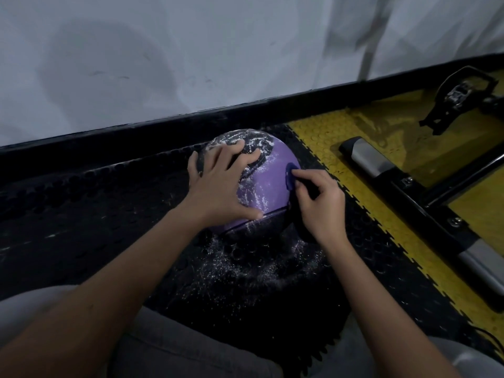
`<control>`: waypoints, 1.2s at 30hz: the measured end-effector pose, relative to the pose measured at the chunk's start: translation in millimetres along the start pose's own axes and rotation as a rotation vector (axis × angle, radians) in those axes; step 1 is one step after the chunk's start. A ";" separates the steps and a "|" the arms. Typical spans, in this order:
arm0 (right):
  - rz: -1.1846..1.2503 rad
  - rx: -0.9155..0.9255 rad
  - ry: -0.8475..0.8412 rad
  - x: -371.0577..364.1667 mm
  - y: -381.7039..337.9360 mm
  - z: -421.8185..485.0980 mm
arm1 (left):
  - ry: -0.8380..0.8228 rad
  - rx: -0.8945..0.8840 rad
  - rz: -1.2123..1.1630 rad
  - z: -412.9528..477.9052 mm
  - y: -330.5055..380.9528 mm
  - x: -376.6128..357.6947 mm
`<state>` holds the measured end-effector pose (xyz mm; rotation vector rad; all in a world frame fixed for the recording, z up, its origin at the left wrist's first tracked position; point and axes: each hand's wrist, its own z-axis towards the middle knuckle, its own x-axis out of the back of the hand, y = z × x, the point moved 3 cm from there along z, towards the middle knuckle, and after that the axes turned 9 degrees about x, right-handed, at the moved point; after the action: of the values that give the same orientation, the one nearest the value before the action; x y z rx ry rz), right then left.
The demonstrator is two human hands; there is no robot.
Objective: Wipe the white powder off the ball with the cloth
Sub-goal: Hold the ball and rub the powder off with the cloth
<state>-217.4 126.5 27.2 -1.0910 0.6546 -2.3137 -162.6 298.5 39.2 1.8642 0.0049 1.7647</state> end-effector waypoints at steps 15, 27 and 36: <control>-0.004 -0.188 -0.087 7.2 13.1 0.0 | 0.106 0.089 -0.187 11.2 -15.2 3.3; -0.162 -0.047 -0.045 8.6 17.4 10.1 | 0.108 0.035 -0.192 7.4 -5.6 0.4; -0.166 0.074 0.007 15.9 1.7 -9.2 | 0.083 -0.032 -0.129 2.2 9.2 -6.4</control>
<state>-233.2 117.4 29.9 -1.1414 0.4938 -2.4620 -164.8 287.5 37.1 1.7267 0.1247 1.7420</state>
